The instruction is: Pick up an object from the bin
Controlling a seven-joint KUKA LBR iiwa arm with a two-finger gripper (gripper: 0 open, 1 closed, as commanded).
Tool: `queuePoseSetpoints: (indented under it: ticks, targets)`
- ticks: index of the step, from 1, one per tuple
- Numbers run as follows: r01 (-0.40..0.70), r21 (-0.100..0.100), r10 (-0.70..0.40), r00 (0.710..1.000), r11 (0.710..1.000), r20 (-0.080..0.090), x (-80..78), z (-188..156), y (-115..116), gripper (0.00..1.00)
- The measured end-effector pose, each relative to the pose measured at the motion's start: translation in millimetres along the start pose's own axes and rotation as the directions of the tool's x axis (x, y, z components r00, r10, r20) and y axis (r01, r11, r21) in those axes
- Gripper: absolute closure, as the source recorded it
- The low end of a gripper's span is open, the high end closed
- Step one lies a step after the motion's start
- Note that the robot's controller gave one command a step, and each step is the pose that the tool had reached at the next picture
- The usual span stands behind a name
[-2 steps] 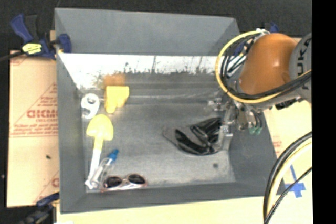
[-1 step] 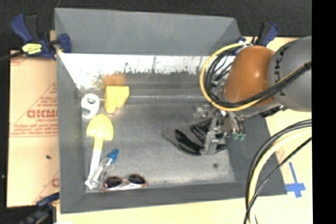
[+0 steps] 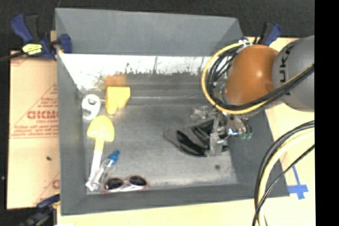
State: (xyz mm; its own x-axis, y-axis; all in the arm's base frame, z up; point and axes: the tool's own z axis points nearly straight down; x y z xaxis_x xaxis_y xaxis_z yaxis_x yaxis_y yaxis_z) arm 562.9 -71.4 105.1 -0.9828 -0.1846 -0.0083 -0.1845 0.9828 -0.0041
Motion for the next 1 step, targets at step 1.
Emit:
queuePoseSetpoints:
  ticks: [1]
  targets:
    - [-0.002,0.0,0.002,1.0,1.0,0.0,-0.1,0.3,-0.1,0.0]
